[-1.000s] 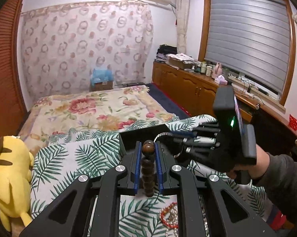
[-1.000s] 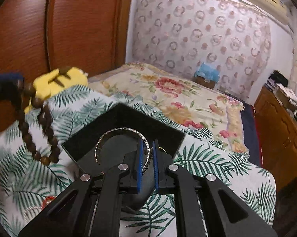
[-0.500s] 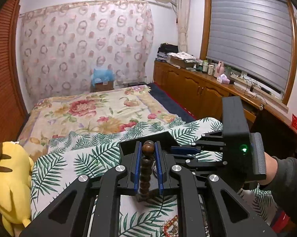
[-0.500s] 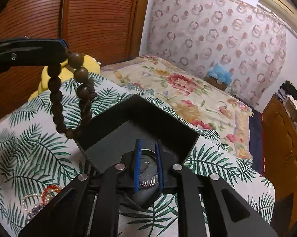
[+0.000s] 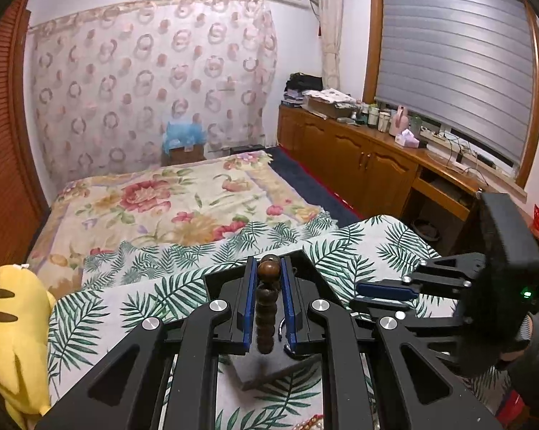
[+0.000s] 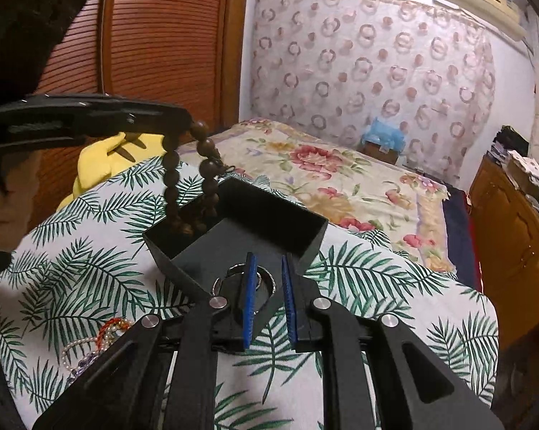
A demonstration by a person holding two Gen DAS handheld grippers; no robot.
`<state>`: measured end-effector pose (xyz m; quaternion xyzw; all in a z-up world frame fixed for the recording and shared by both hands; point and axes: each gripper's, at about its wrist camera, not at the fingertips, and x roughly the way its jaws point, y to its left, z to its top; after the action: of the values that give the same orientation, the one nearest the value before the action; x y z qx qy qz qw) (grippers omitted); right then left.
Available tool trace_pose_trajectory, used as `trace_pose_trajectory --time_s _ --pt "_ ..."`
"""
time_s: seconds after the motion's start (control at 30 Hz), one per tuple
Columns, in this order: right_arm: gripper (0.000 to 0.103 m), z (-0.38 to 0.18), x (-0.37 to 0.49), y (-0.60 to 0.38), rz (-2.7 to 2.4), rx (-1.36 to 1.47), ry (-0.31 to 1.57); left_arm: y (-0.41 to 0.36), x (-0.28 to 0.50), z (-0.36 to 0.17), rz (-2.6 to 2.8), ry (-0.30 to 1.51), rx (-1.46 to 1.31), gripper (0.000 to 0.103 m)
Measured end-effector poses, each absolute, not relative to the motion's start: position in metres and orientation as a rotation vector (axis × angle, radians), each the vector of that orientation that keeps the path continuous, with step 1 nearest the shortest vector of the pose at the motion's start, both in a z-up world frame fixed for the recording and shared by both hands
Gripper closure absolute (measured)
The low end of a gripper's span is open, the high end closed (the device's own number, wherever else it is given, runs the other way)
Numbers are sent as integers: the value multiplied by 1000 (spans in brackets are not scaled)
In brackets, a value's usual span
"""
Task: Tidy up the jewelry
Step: 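Carry the bangle and bead bracelet into the black box while opening both tools, then withdraw both tools from the box back over the jewelry pile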
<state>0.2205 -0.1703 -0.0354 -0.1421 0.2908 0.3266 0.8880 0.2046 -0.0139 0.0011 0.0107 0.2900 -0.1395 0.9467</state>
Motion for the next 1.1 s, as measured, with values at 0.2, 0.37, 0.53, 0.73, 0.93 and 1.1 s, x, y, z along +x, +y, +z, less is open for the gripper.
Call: trace_pose_trajectory --time_s 0.2,0.37,0.53,0.73,0.93,1.1 --pt "86 -32 220 -179 671 -270 593 -20 209 -3 -289 598 32 91" --pt "86 -31 216 -184 666 -250 590 -23 218 -8 -284 616 33 90" --pt "86 -31 208 -186 656 -241 600 -24 215 -8 -276 614 29 78" --pt "86 -26 187 -198 655 -194 599 -22 186 -14 -292 605 27 77" --pt "86 -27 154 -206 662 -177 597 -14 148 -25 -303 609 12 75" --pt "86 -29 134 -214 668 -156 610 -7 119 -37 -300 617 -12 75"
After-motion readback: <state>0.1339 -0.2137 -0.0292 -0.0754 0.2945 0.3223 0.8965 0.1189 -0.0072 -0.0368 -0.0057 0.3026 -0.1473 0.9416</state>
